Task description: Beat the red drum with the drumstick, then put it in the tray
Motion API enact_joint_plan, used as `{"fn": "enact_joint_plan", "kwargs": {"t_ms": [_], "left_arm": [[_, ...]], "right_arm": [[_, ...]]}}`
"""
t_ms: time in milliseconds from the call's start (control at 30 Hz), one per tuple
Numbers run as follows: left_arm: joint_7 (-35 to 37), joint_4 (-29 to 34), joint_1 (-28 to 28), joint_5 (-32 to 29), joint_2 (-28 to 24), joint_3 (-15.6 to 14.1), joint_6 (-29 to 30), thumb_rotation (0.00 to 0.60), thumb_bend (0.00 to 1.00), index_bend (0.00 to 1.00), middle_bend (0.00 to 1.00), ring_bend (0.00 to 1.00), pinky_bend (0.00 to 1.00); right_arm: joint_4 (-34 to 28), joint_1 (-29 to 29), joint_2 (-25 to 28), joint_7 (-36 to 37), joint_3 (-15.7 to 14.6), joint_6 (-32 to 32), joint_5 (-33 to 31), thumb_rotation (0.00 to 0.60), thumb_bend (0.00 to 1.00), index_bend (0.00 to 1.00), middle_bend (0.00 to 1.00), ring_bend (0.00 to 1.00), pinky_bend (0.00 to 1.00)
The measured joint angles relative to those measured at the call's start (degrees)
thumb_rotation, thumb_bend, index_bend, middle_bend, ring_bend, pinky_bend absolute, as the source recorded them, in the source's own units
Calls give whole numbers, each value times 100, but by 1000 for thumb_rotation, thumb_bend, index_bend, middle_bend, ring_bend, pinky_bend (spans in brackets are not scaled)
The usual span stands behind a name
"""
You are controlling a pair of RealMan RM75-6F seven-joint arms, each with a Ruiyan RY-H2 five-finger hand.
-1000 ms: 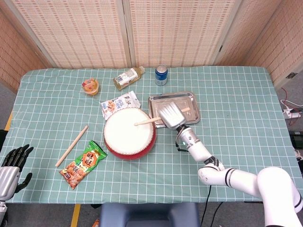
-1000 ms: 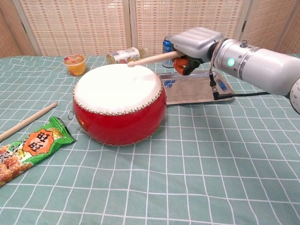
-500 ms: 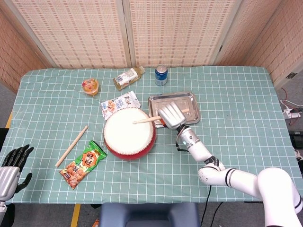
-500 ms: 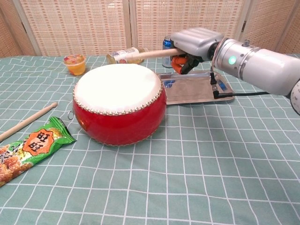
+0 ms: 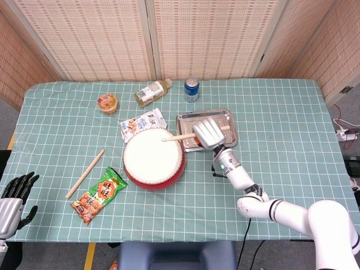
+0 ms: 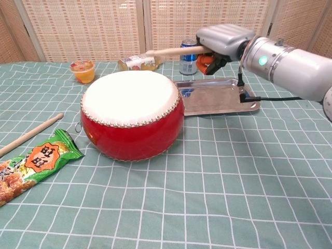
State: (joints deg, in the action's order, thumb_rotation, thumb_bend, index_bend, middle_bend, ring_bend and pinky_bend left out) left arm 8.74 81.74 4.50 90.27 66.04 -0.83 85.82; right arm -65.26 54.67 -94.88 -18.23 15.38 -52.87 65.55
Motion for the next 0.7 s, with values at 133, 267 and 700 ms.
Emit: {"fn": "enact_joint_plan", "kwargs": {"t_ms": [133,267,700], "left_arm": [[-61,63,1,11,-13,-5,3,600,365,12,0,0,11],[-155,151,-17,-9,-42,-12,5,600,365,12,0,0,11],[-343,369,-32,-114,-137,-5,-67,600,365,12,0,0,11]], "right_arm": [[290,-77,77,160,16,239,-197,600,612,1000,999,1000,1000],[816,-88,16,220,-20,635,-354,600,608,1000,992,991,1000],[3136,266,-994,1199,-108,1754,-257,600,434,735,694,635,722]]}}
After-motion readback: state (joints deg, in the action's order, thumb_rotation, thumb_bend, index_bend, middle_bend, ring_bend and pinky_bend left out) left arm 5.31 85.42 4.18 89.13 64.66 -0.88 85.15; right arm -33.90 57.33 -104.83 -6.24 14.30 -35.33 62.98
